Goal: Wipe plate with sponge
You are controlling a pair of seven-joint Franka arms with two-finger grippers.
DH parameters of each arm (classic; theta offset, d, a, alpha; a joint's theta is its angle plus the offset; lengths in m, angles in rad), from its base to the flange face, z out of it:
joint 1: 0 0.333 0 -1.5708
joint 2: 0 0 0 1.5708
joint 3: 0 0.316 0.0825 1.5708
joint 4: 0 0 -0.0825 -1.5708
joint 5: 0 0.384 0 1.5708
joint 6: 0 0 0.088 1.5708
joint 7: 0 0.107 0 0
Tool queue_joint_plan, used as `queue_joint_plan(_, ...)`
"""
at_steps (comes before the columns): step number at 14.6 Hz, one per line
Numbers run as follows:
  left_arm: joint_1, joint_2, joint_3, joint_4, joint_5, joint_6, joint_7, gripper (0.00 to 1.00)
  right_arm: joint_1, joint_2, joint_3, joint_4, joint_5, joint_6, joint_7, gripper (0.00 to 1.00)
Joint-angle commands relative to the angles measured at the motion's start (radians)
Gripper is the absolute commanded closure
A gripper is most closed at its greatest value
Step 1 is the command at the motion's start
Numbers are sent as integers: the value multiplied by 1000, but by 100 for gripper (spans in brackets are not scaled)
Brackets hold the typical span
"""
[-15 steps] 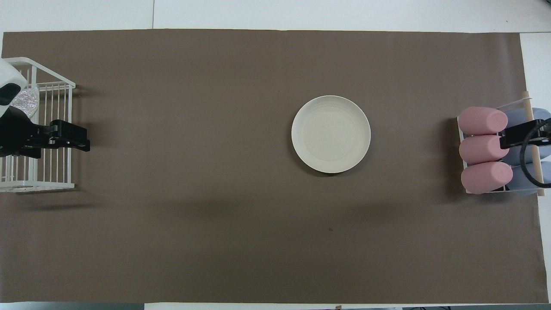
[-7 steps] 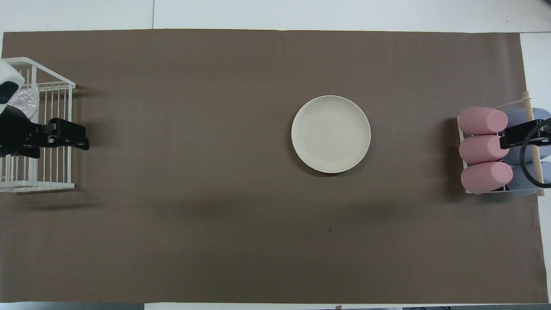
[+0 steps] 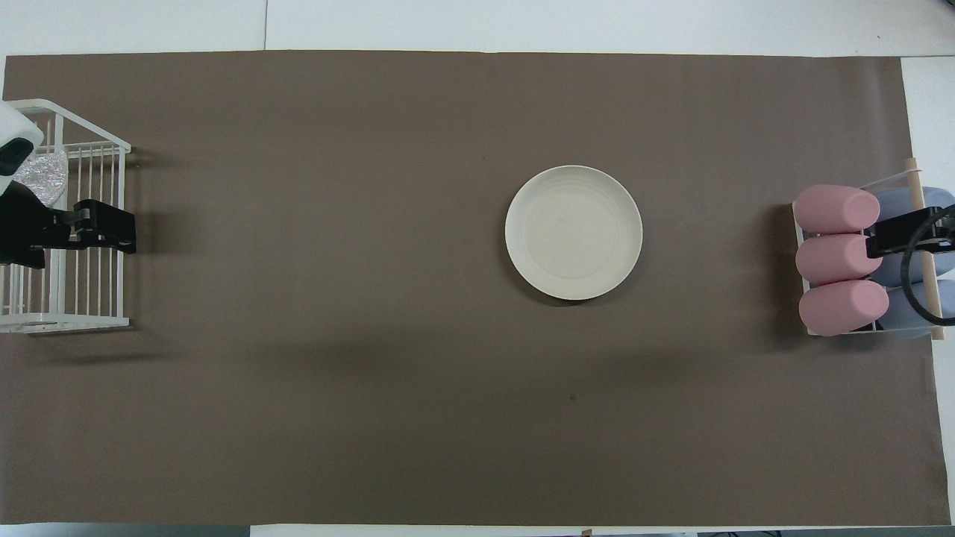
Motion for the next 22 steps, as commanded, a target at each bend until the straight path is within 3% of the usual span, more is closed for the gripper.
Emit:
queue_joint_plan(1, -34, 129, 6, 21, 179, 54, -30, 0, 4, 0, 2, 11, -17, -23, 14, 0)
queue_joint_plan(5, 5, 201, 16, 13, 345, 183, -30, 0, 4, 0, 2, 11, -19, -23, 14, 0)
queue_joint_plan(10, -4, 347, 16, 24, 653, 182, -30, 0, 5, 0, 2, 11, -19, -23, 16, 0)
queue_joint_plan(12, 2, 382, 16, 47, 694, 187, -30, 0, 8, -2, 2, 11, -17, -23, 16, 0)
queue_joint_plan(17, 9, 385, 17, 52, 695, 174, -28, 2, 10, -2, 2, 11, -19, -23, 17, 0)
queue_joint_plan(19, 9, 385, 17, 52, 695, 171, -30, 24, 10, -2, 2, 11, -17, -23, 19, 0)
queue_joint_plan(21, 9, 384, 17, 52, 695, 167, -30, 63, 10, -2, 2, 11, -17, -23, 27, 0)
queue_joint_plan(22, 11, 384, 19, 52, 695, 167, -32, 77, 10, -2, 2, 11, -17, -23, 27, 0)
